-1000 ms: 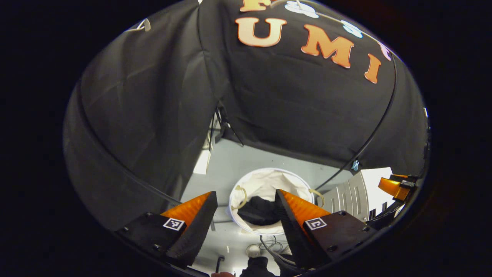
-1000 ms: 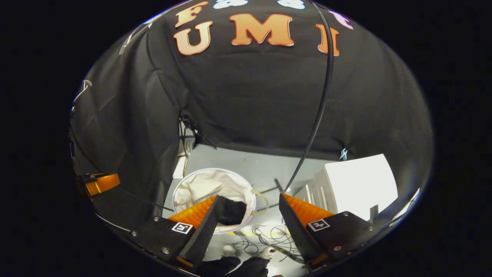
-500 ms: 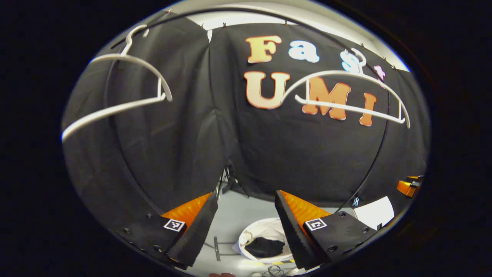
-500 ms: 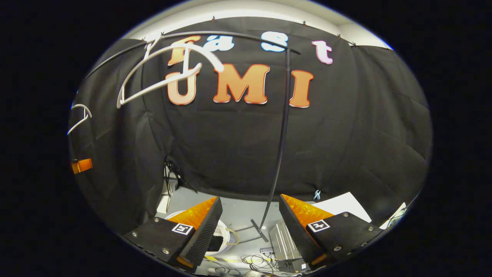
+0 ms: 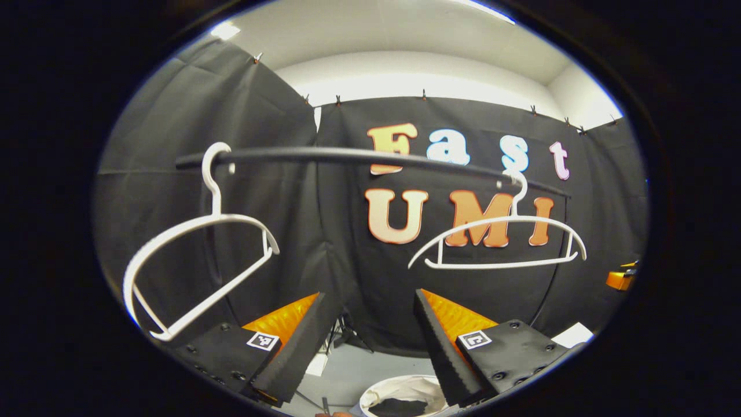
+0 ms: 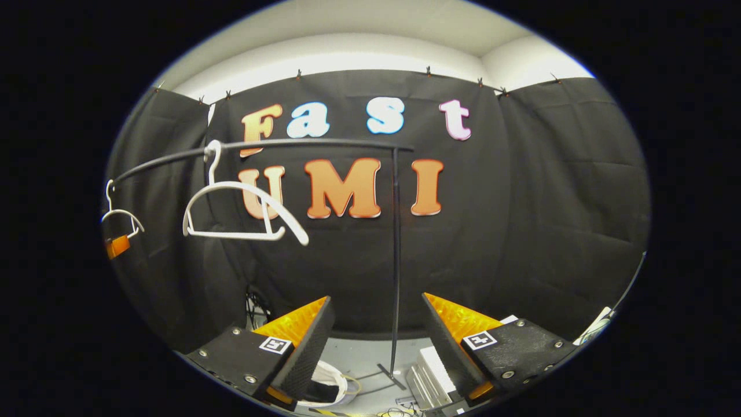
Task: Grasp the clothes on the hanger with both hands and then place them into the laundry hamper below.
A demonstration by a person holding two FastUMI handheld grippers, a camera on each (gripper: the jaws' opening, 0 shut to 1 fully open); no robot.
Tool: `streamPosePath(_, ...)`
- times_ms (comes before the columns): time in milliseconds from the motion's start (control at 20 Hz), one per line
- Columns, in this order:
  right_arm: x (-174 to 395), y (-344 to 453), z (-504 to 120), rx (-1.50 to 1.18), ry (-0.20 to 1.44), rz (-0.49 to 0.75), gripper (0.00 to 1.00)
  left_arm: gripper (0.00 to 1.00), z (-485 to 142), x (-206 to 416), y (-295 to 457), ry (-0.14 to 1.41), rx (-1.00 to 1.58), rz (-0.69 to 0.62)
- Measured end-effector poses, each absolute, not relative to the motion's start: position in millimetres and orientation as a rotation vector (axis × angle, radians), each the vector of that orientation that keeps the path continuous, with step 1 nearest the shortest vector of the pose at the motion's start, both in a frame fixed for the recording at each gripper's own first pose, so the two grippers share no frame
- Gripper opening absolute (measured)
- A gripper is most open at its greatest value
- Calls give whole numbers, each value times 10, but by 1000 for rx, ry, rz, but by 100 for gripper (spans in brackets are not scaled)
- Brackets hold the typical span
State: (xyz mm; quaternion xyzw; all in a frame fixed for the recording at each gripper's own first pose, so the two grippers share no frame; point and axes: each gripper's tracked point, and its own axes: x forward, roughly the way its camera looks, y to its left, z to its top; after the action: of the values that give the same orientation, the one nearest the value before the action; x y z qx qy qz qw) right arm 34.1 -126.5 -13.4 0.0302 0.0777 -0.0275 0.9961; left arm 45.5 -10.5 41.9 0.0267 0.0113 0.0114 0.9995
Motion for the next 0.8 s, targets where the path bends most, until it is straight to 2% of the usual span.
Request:
streamPosePath(50,314,-1284,-14,59,129,-57,92,94,556,374,-102,-6,49,21)
streamPosePath(100,305,-1264,72,61,106,-56,100,94,673,318,-89,-27,41,18)
streamPosePath(150,274,-1258,166,60,84,-54,92,94,780,243,-70,-49,30,14)
streamPosePath(200,256,-1253,258,55,61,-54,92,99,868,181,-63,-69,20,9)
streamPosePath(250,241,-1250,335,50,39,-55,92,94,923,129,-59,-89,15,8)
streamPosePath(300,216,-1239,415,51,20,-55,92,94,984,88,-39,-107,13,11)
streamPosePath(350,197,-1218,469,58,4,-51,100,94,1038,57,-27,-123,13,13)
streamPosePath(400,139,-1200,521,62,-7,-46,92,94,1075,35,-9,-134,12,17)
streamPosePath(800,187,-1107,532,51,-10,-40,92,95,987,98,15,-138,8,9)
